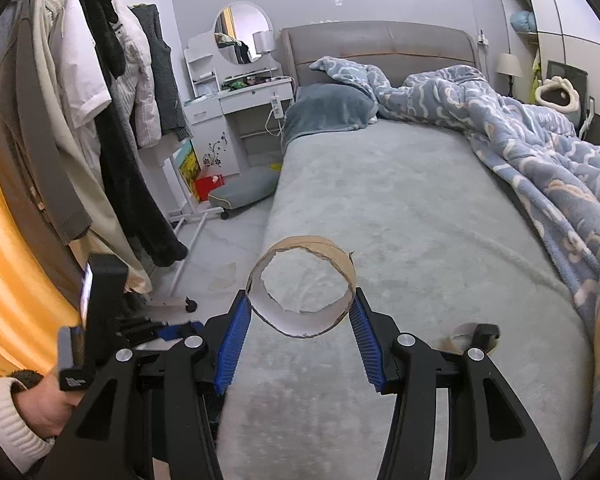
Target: Collect trash
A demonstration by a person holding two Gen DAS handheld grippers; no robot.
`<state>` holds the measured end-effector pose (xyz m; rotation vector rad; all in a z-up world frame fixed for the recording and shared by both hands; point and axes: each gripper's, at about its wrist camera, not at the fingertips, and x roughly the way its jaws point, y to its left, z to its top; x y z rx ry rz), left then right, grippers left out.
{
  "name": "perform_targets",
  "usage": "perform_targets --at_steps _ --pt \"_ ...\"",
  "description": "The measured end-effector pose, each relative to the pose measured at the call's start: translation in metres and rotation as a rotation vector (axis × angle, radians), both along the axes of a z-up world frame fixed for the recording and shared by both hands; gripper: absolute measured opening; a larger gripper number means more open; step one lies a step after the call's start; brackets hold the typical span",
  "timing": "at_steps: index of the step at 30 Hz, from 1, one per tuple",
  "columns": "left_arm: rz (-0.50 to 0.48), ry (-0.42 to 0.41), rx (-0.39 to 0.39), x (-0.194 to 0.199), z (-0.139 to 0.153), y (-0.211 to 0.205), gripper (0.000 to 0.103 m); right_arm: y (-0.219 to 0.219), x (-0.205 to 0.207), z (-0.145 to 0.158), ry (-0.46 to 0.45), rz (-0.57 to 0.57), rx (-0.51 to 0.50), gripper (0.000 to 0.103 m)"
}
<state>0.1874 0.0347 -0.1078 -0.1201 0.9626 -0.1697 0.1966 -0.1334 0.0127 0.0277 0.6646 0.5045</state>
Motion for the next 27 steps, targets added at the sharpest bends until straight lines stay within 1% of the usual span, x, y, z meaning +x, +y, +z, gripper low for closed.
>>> perform_targets --at_steps 4,7,10,14,17,22,27 --pt "0.024 0.035 0.006 -0.014 -0.012 0.015 0.046 0.016 -0.01 -0.007 0.027 0.021 0.019 0.051" --pt "0.041 0.068 0.012 -0.024 -0.022 0.025 0.046 0.034 -0.021 -0.008 0.012 0.051 0.005 0.051" --pt "0.071 0.107 -0.001 -0.034 -0.034 0.038 0.046 0.048 -0.028 -0.017 0.041 0.069 0.006 0.051" --pt "0.092 0.172 0.019 -0.044 -0.055 0.05 0.046 0.068 -0.034 -0.024 0.059 0.098 0.009 0.051" --pt "0.102 0.217 0.029 -0.048 -0.069 0.059 0.046 0.082 -0.036 -0.027 0.066 0.122 0.008 0.051" --pt "0.128 0.296 0.025 -0.055 -0.09 0.08 0.047 0.1 -0.036 -0.036 0.088 0.156 0.0 0.052" --pt "0.144 0.367 -0.001 -0.058 -0.109 0.098 0.048 0.12 -0.033 -0.046 0.118 0.19 -0.002 0.052"
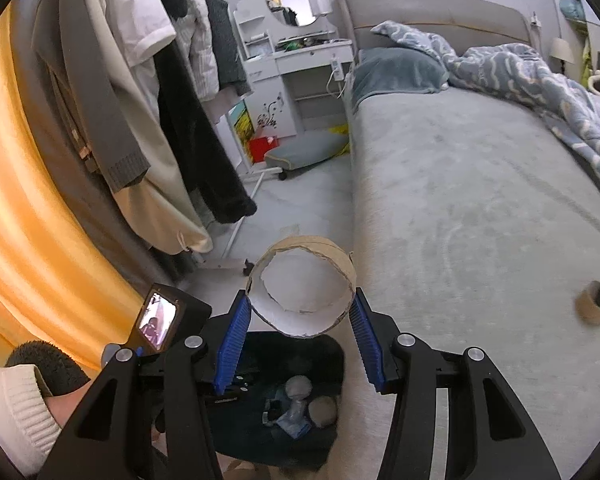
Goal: Collect trash
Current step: 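Open the left tool over the bin to drop the black plastic piece, then lower the right tool over the bin and open it to drop the tape roll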
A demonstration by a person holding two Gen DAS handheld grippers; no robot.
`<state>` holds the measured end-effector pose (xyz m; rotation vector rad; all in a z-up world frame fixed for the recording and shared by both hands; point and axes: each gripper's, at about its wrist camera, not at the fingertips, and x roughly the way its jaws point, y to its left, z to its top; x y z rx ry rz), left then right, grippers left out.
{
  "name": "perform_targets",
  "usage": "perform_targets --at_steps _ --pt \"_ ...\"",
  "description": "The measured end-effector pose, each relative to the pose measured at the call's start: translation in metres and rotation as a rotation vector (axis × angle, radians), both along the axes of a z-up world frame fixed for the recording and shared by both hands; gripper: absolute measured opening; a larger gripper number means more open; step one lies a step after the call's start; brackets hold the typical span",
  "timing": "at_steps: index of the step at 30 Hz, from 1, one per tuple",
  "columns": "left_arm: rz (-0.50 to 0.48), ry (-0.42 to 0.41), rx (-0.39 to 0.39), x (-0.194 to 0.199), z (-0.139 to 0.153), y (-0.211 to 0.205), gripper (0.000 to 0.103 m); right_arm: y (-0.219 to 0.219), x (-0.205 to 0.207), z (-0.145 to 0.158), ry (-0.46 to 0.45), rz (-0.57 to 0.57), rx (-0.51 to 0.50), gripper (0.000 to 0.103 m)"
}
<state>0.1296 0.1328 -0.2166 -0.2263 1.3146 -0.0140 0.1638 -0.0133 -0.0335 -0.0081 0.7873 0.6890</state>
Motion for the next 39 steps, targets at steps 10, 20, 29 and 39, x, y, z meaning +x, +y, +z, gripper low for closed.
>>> perform_targets --at_steps 10,20,29,39 --pt "0.016 0.055 0.014 -0.013 -0.012 0.027 0.064 0.042 0.007 -0.029 0.058 0.065 -0.071 0.051" --pt "0.113 -0.115 0.056 -0.033 0.026 0.076 0.073 0.071 0.02 -0.07 0.148 0.083 -0.152 0.051" --pt "0.154 -0.331 0.091 -0.044 0.079 0.099 0.073 0.095 0.021 -0.114 0.241 0.109 -0.23 0.051" --pt "0.182 -0.559 0.099 -0.051 0.133 0.105 0.073 0.106 0.017 -0.151 0.301 0.142 -0.326 0.052"
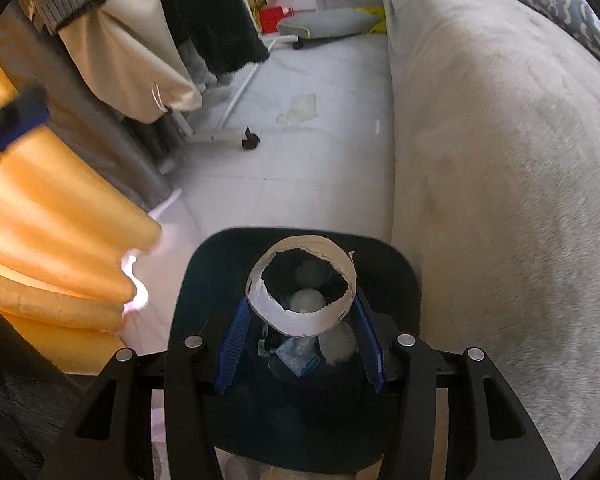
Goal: Collect trash
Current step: 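Lower the right tool over the bin and open it to drop the tape roll, then move both tools over the bed toward the small brown cardboard roll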
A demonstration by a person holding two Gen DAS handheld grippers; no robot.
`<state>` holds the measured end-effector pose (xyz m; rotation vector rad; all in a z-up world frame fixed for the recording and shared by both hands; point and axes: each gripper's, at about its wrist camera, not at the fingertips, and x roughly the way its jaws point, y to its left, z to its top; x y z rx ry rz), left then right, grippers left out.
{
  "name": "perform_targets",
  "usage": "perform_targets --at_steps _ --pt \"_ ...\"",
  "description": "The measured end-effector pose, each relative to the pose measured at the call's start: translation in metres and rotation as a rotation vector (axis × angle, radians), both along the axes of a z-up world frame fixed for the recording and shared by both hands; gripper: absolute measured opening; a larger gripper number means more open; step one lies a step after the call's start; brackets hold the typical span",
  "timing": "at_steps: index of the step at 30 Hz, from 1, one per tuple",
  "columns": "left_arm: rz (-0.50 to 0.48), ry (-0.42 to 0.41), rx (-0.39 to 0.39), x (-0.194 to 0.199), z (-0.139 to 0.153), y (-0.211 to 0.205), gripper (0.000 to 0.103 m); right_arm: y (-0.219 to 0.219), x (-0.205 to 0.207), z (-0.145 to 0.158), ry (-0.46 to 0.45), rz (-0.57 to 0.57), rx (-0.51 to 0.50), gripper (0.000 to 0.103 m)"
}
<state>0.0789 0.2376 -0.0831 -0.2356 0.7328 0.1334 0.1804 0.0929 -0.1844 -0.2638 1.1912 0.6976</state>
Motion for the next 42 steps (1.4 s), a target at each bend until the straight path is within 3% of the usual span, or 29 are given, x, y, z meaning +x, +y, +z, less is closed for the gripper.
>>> perform_targets --at_steps 7,18,19,23,26,33,42 --pt "-0.012 -0.057 0.004 -0.001 0.017 -0.003 0.07 0.008 -0.003 -0.024 0.04 0.029 -0.065 0.052" --pt "-0.017 -0.109 -0.002 -0.01 0.036 -0.003 0.061 0.021 -0.01 -0.036 0.046 0.081 -0.124 0.053" --pt "-0.017 -0.111 -0.001 -0.011 0.037 -0.002 0.06 0.022 -0.011 -0.036 0.045 0.086 -0.125 0.054" --pt "-0.019 -0.128 0.007 -0.013 0.043 -0.003 0.06 0.024 -0.013 -0.032 0.038 0.093 -0.115 0.079" --pt "-0.025 -0.151 0.007 -0.012 0.053 -0.007 0.06 0.026 -0.015 -0.028 0.034 0.102 -0.11 0.08" --pt "-0.065 -0.206 0.01 -0.01 0.078 -0.029 0.06 0.017 -0.019 0.008 -0.028 0.098 -0.046 0.08" --pt "-0.129 -0.226 -0.018 0.007 0.096 -0.071 0.061 -0.025 -0.014 0.071 -0.174 0.036 0.022 0.08"
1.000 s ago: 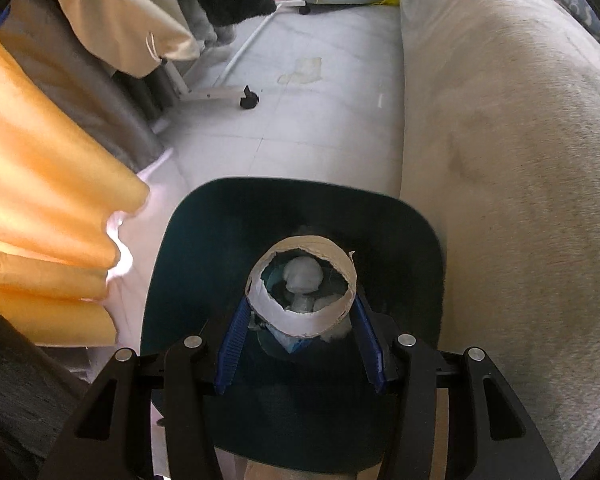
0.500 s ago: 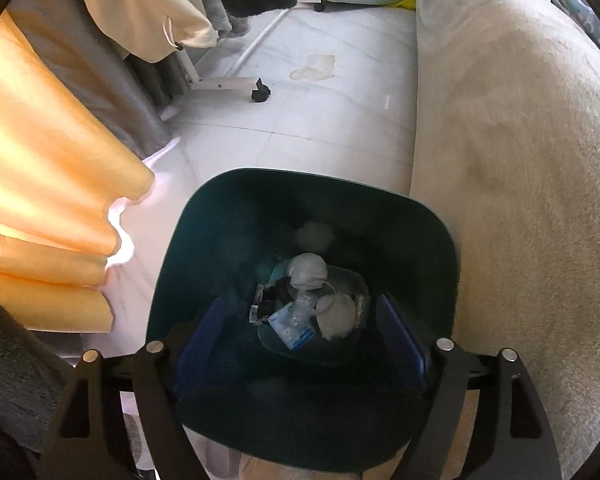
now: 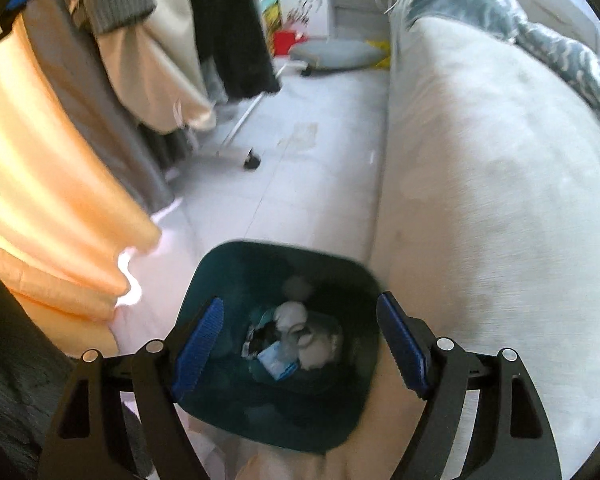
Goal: Collect trash
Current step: 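Move both tools over the bed toward the small brown cardboard roll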
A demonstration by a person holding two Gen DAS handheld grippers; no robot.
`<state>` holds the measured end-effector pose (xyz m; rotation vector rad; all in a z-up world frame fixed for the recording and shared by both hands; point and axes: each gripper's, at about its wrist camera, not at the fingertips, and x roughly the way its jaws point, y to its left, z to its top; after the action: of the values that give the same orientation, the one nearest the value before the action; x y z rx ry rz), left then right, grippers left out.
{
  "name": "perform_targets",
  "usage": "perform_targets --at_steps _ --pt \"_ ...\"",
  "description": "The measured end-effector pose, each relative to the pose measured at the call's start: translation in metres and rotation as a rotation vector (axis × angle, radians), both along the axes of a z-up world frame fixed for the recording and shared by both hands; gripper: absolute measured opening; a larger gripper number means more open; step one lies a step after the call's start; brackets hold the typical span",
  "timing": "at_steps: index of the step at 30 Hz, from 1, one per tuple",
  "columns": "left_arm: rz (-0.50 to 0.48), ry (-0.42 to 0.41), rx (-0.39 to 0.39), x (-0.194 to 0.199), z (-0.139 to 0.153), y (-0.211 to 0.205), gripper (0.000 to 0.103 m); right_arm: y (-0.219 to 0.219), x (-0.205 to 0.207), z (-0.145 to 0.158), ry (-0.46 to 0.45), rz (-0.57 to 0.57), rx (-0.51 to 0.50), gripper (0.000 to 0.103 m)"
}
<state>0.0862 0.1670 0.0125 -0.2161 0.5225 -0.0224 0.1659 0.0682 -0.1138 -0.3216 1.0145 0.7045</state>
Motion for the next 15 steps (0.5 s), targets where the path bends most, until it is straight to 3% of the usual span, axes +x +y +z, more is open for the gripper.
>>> perform_targets --at_steps 11,15 --pt "-0.098 0.011 -0.021 0.029 0.004 -0.061 0.066 -0.079 0.017 0.059 -0.157 -0.097 -0.011 0.08" --pt "-0.114 0.004 -0.027 0.036 0.008 -0.077 0.069 -0.118 0.026 0.074 -0.19 -0.161 -0.011 0.074"
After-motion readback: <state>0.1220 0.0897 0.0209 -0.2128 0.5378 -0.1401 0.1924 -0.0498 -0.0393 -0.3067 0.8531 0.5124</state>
